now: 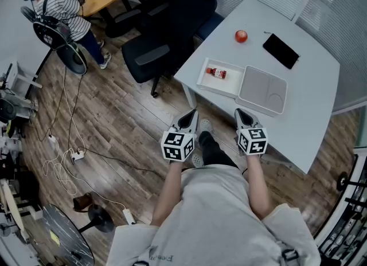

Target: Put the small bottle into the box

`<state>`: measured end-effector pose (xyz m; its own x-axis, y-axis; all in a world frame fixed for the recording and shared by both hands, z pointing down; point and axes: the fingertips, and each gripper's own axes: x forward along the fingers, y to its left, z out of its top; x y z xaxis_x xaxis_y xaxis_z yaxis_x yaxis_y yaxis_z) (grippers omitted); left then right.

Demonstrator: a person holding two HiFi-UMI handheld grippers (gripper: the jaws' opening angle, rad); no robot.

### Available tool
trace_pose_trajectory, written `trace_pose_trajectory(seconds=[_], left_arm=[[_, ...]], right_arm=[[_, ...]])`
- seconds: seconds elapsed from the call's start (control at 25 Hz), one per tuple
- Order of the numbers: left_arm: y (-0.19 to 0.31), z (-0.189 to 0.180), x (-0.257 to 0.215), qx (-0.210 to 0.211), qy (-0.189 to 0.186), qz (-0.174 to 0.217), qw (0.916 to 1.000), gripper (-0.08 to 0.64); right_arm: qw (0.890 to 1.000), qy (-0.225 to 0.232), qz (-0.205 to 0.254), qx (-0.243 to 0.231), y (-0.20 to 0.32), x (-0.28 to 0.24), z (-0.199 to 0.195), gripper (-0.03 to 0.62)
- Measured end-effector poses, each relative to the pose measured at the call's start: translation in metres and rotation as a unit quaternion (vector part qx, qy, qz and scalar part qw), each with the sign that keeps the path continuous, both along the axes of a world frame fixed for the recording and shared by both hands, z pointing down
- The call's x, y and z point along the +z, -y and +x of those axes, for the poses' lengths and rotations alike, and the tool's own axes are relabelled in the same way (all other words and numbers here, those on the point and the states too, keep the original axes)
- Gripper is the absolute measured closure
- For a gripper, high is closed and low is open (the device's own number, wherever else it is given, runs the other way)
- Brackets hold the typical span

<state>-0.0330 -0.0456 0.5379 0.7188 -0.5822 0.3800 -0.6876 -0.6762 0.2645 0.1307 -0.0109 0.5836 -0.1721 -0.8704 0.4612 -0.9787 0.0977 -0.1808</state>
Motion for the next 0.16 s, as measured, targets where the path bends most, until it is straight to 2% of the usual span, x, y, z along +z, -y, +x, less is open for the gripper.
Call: trace_pose_trajectory(seconds=[0.16], left_arm=[[-0.0014,-0.0038,-0.0025,-0.007,-0.005,0.003,1.0,0.534]], right_arm=[[1.0,0.006,-0.002,0.002,-0.0024,0.0007,-0.0008,0.575]])
